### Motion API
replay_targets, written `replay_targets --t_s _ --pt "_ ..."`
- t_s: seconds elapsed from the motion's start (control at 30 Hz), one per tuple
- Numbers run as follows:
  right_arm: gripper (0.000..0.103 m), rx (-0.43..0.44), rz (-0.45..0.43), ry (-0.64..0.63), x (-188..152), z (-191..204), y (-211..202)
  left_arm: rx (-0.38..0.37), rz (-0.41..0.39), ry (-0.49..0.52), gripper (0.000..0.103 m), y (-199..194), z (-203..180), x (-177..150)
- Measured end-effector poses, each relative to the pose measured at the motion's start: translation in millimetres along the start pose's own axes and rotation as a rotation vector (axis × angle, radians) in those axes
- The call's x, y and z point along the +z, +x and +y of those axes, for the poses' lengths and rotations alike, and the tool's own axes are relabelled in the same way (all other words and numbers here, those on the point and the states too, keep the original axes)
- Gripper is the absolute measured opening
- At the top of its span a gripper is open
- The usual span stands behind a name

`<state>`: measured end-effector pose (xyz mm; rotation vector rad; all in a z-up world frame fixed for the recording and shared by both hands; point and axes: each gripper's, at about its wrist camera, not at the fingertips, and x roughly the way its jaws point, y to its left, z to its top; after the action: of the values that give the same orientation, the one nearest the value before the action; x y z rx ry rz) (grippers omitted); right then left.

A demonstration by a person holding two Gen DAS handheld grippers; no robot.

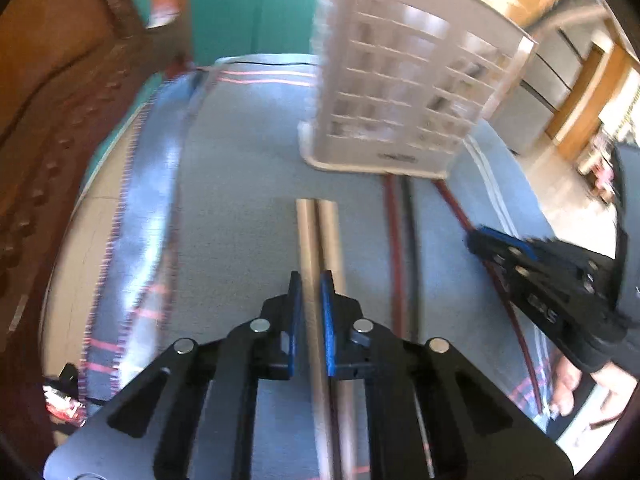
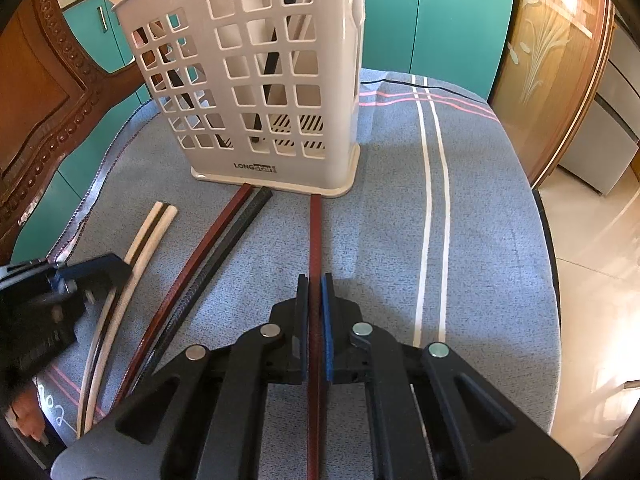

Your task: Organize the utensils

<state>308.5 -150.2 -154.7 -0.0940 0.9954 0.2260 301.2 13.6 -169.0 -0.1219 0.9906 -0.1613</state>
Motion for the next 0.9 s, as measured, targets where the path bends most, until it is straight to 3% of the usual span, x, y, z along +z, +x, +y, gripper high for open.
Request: replay_targets --t_s 0.07,0.33,0.6,0.83,0.9 --pt "0.007 0.001 0.000 0.000 0 0 0 -0.030 0.014 -0.035 0.011 2 6 2" --pt "0.016 0.004 -0.001 -0.010 -2 4 0 0.001 0.020 0.013 0.017 7 -2 1" --pt "0.027 -0.070 -0.020 -0.044 0 16 3 0.186 -0.015 0.134 0.020 14 -33 4" --pt "0.031 -0.110 -0.039 -0.054 10 22 13 0.173 -0.010 0.078 0.025 18 -22 12" --pt "0.026 -0.087 -0.027 -0.041 11 18 12 0.147 -0.006 0.063 0.025 17 -17 12"
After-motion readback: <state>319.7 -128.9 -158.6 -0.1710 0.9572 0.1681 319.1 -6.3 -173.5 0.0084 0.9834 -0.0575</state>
